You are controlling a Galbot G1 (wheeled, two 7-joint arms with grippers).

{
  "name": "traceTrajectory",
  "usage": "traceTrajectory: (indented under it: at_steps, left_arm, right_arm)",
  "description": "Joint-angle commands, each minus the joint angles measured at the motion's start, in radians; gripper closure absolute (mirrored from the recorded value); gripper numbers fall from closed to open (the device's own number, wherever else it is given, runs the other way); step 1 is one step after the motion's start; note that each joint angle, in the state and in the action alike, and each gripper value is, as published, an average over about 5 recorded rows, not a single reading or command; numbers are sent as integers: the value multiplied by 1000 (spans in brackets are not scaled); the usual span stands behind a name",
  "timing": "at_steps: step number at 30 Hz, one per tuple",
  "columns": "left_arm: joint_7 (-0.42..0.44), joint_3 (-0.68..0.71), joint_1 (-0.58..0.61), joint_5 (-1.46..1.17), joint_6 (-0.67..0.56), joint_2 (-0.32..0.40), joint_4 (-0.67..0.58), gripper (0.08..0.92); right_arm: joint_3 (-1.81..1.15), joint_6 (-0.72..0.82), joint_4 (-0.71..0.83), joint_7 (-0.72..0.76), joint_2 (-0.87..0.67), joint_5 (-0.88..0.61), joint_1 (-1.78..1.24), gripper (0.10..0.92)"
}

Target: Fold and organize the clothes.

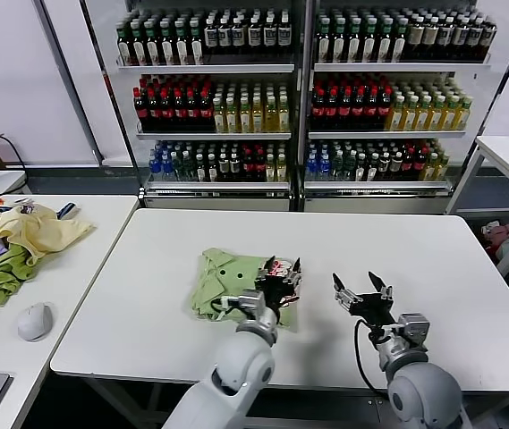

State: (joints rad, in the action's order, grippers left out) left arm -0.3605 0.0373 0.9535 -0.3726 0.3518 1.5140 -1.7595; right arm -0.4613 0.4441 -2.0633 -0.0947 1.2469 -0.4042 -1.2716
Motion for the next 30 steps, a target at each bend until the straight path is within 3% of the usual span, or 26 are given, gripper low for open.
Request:
traceTrajectory:
  at_steps: [1,5,8,13,23,30]
  left_arm:
    - [-3,-192,217,-65,-86,-175,-296,315]
    - [-13,-305,328,-2,-117,-226,-355,210]
    - [-22,-363,396,28,-144,-235,-377,182]
    - [-28,-387,457,50,-167,-237,-397,177]
    - [-28,-371,459,63,-162,-234,-402,177]
    - [-28,-363,464,62,-161,-235,-400,177]
  right_arm:
    - [209,9,140,-102,70,57,108,203]
    - [281,23,249,-151,134,92,184,203]
    - [320,26,330,-178,181,122,233,203]
    - [356,23,422,-205,239,154,285,203]
    - [360,41,525,-231,258,148,335,208]
    - [353,45,537,-199,220,128,359,370]
